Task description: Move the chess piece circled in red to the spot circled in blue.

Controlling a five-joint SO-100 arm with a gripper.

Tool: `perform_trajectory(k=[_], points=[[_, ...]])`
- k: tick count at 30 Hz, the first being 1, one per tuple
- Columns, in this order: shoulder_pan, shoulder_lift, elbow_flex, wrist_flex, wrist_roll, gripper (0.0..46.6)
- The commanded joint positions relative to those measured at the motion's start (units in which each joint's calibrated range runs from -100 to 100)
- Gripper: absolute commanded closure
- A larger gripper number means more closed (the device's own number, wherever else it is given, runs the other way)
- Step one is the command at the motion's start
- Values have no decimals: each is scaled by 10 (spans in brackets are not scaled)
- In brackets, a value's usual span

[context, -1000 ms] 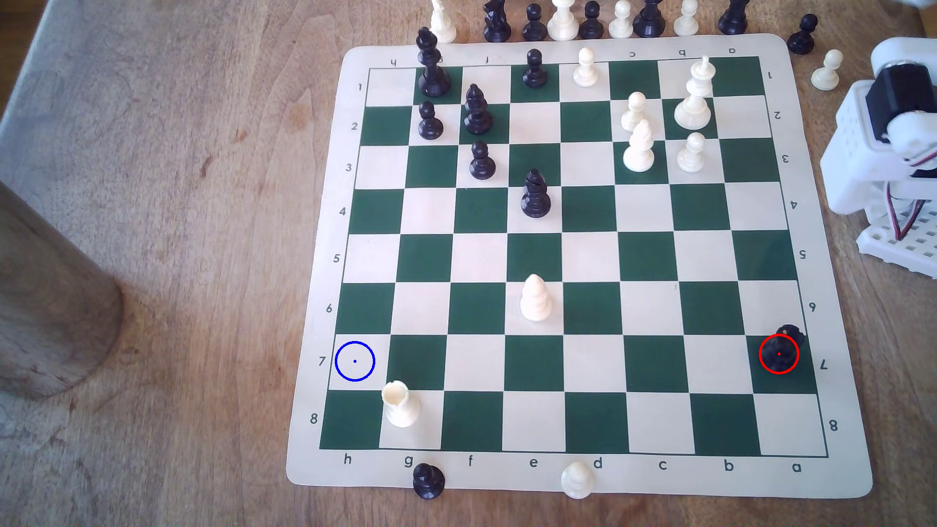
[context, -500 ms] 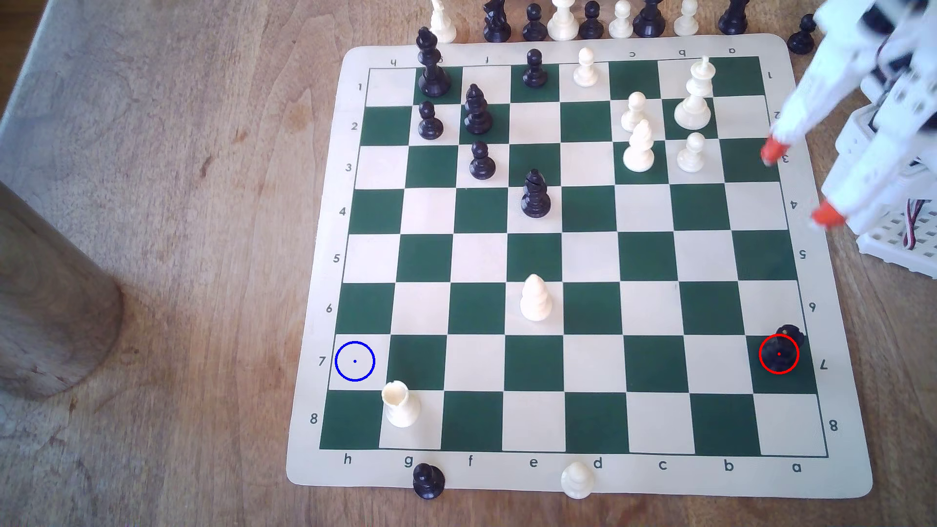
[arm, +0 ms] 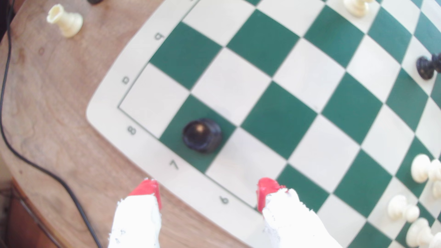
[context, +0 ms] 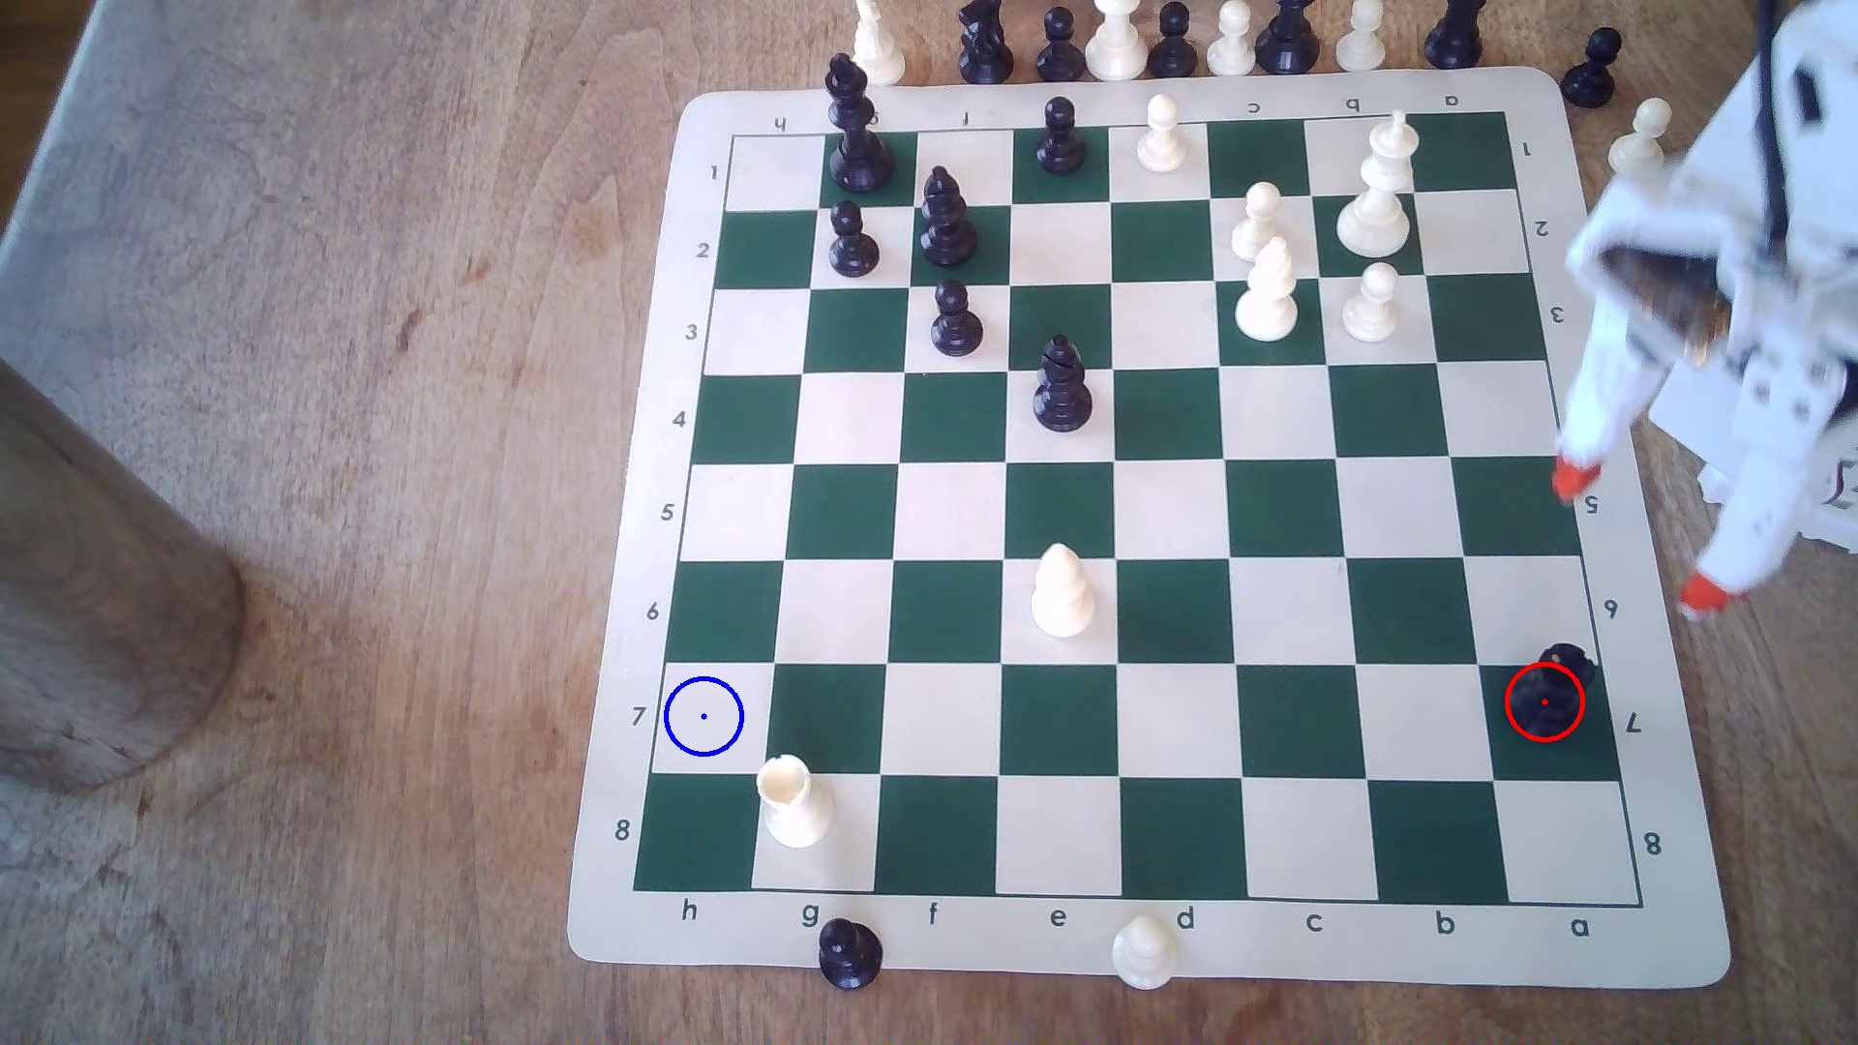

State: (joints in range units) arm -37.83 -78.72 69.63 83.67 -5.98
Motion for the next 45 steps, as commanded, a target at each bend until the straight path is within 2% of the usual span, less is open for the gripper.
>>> perform_trajectory(k=[1, 9, 17, 21, 27, 35, 45], points=[[-34, 55, -1, -45, -14, 250], [-37, 139, 34, -118, -16, 270], [-27, 161, 68, -140, -17, 289], [-29, 172, 75, -145, -23, 290], [-38, 196, 33, -193, -50, 271], [-44, 256, 4, -245, -59, 272], [-55, 269, -25, -251, -73, 291]])
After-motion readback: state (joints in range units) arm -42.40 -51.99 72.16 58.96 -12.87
